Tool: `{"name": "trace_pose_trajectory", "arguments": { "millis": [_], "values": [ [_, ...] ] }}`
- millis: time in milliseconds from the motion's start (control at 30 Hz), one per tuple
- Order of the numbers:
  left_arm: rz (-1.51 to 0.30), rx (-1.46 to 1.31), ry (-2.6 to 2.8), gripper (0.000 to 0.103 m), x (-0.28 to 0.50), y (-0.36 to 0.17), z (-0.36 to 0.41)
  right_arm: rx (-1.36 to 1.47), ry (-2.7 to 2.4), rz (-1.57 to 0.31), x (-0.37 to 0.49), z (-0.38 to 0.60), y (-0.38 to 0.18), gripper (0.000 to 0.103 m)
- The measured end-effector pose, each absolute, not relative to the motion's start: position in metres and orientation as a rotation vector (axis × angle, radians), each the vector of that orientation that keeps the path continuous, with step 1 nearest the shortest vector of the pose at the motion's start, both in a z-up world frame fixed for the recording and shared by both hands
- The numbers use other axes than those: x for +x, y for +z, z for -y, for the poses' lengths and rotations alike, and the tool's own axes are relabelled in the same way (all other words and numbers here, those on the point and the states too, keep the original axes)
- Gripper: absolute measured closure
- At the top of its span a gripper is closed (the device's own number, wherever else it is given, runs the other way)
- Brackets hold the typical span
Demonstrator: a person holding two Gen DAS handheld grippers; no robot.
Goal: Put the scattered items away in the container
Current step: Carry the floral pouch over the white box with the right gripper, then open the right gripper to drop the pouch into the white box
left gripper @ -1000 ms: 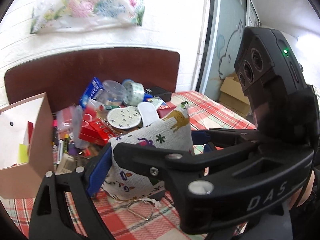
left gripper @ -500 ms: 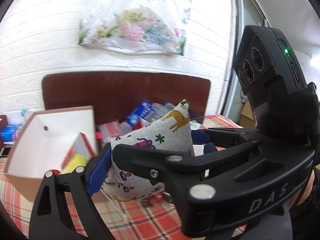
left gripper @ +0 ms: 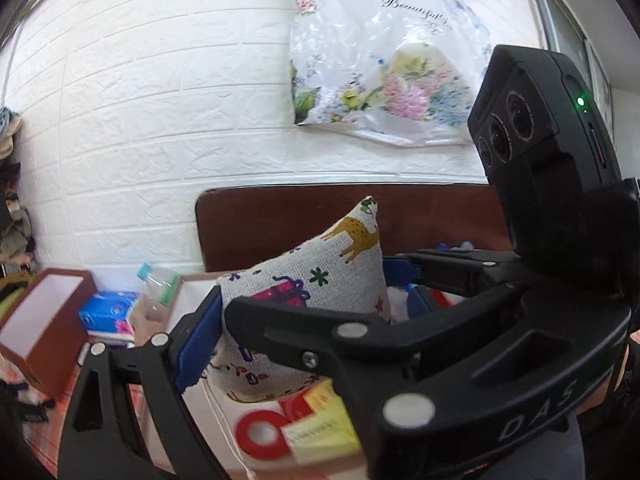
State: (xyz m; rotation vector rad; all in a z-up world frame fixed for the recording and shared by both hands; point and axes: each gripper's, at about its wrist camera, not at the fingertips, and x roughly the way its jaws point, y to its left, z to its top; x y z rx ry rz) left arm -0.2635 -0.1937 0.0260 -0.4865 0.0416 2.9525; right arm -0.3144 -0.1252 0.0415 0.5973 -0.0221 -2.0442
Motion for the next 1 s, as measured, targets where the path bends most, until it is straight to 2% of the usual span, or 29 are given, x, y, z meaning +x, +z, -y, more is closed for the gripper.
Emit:
{"name": "trace_pose_trajectory", "arguments": {
  "millis": [100, 233, 300, 400, 533, 767, 1000],
  "values": [
    [-0.102, -0.573, 2.926, 0.013, -0.301, 0.03, 0.205, 0.581, -2.052, 0.047, -0.348, 0.134, 0.04, 0.014],
    [-0.126, -0.57, 2.909, 0.013, -0.338, 0.019, 0.208, 0.558, -2.06, 0.177, -0.384, 0.125, 0.025, 0.014],
    [-0.065, -0.545, 2.874, 0.008, -0.343, -0.001, 0.208, 0.589, -2.095, 0.132, -0.391, 0.126, 0.016, 0.014],
    [-0.064, -0.714, 2.803, 0.011, -0.367, -0.021, 0.203, 0.594, -2.135, 0.068, -0.394, 0.132, 0.013, 0.015],
    [-0.072, -0.686, 2.853, 0.011, -0.371, -0.026, 0.202, 0.637, -2.079, 0.08, -0.402, 0.133, 0.006, 0.015],
    [-0.112, -0.552, 2.852, 0.014, -0.359, -0.022, 0.196, 0.54, -1.985, 0.154, -0.389, 0.121, 0.02, 0.015],
    [-0.09, -0.57, 2.842, 0.013, -0.364, -0.029, 0.193, 0.566, -1.999, 0.173, -0.398, 0.121, 0.014, 0.015]
  ]
}}
